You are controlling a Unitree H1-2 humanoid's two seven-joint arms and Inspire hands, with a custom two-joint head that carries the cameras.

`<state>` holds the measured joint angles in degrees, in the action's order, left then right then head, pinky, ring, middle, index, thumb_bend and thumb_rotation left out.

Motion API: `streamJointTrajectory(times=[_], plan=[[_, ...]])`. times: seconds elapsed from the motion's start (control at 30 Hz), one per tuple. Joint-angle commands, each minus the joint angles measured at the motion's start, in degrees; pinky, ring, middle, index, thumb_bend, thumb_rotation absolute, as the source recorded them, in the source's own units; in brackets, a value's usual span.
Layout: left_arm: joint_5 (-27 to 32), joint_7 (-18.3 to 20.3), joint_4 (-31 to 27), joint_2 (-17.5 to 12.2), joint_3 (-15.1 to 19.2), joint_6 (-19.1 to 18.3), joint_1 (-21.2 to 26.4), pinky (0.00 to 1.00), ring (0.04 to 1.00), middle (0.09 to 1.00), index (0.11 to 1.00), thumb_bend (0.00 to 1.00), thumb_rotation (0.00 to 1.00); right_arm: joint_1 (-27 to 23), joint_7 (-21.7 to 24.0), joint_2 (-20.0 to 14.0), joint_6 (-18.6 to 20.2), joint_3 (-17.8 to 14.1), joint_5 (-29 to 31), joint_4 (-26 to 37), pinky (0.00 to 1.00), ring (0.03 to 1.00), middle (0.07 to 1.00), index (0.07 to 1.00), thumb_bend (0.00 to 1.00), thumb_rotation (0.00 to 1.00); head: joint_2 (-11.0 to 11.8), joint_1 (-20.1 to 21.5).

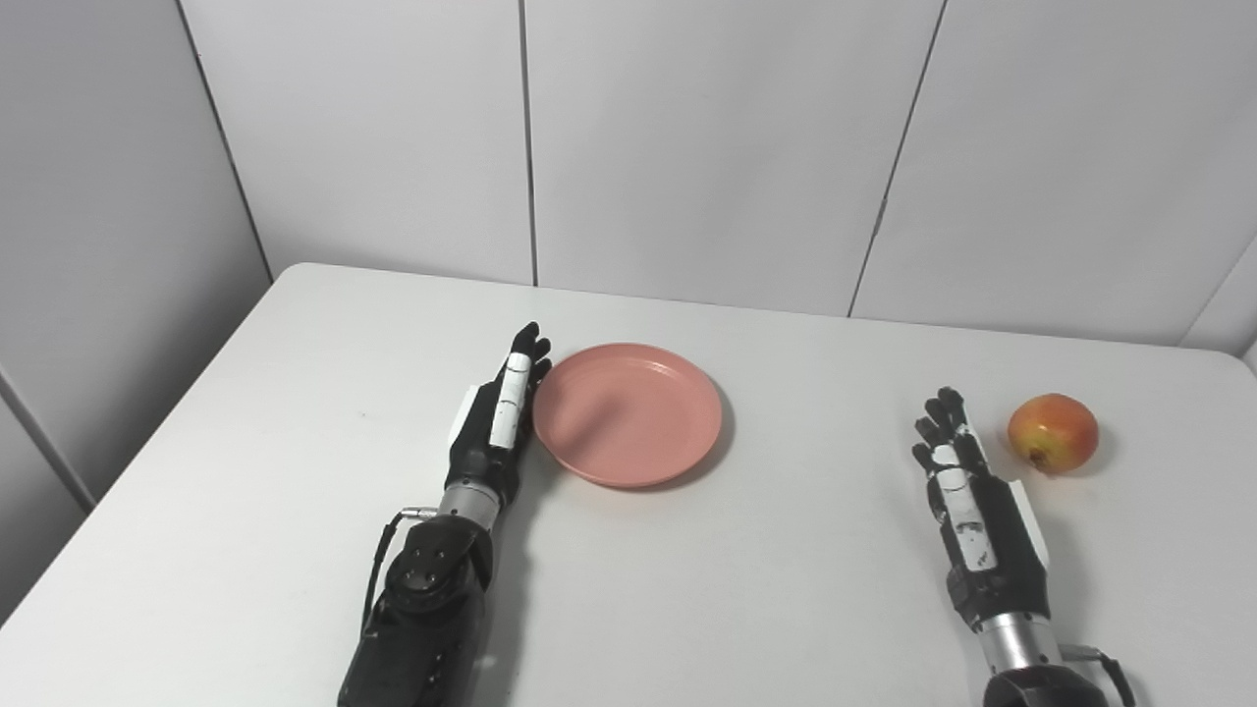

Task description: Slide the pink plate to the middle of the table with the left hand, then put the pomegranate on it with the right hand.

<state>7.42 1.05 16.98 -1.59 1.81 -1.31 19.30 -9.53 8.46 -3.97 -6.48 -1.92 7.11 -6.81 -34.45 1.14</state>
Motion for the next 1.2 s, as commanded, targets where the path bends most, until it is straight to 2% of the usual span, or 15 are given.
streamJointTrajectory(times=[0.0, 0.13, 0.33, 0.57, 0.77, 1.17], plan=[[0.6, 1.8, -1.4, 0.1, -0.2, 2.1, 1.6, 1.0, 0.988, 0.991, 0.987, 0.71, 1.0, -1.2, -0.3, 0.7, -0.5, 0.3, 0.3, 1.7, 1.0, 1.0, 1.0, 1.0, 0.65, 0.83, 0.0, 0.3], [0.1, 2.5, -1.5, 0.1, -0.8, 2.2, 1.4, 1.0, 0.989, 0.99, 0.984, 0.72, 1.0, -1.4, -0.8, 1.1, -0.6, 0.5, -0.3, 1.5, 1.0, 1.0, 1.0, 1.0, 0.67, 0.83, -0.2, 1.7], [-1.3, 3.3, -1.8, -0.3, -2.2, 2.7, 0.8, 0.94, 0.963, 0.975, 0.973, 0.68, 1.0, -1.5, -1.7, 1.9, -1.6, 0.9, -1.5, 1.2, 1.0, 1.0, 1.0, 1.0, 0.67, 0.84, -0.4, 4.0], [-0.1, 5.6, -1.0, 0.1, -3.0, 4.2, 0.3, 0.96, 0.973, 0.982, 0.979, 0.69, 1.0, -1.4, -2.4, 2.4, -1.5, 1.4, -2.4, 1.3, 1.0, 1.0, 1.0, 1.0, 0.67, 0.84, -0.6, 6.1], [0.1, 6.7, -1.5, 1.1, -3.9, 4.5, -0.6, 0.96, 0.973, 0.985, 0.987, 0.69, 1.0, -1.3, -3.4, 2.9, -1.1, 1.6, -3.5, 1.7, 1.0, 1.0, 1.0, 1.0, 0.68, 0.84, -0.8, 6.2], [0.4, 5.5, -1.6, 3.7, -3.2, 6.2, -1.4, 0.9, 0.919, 0.932, 0.922, 0.71, 0.96, -1.4, -3.3, 2.7, -0.7, 1.7, -3.8, 1.9, 1.0, 0.996, 1.0, 1.0, 0.68, 0.86, -1.1, 6.2]])
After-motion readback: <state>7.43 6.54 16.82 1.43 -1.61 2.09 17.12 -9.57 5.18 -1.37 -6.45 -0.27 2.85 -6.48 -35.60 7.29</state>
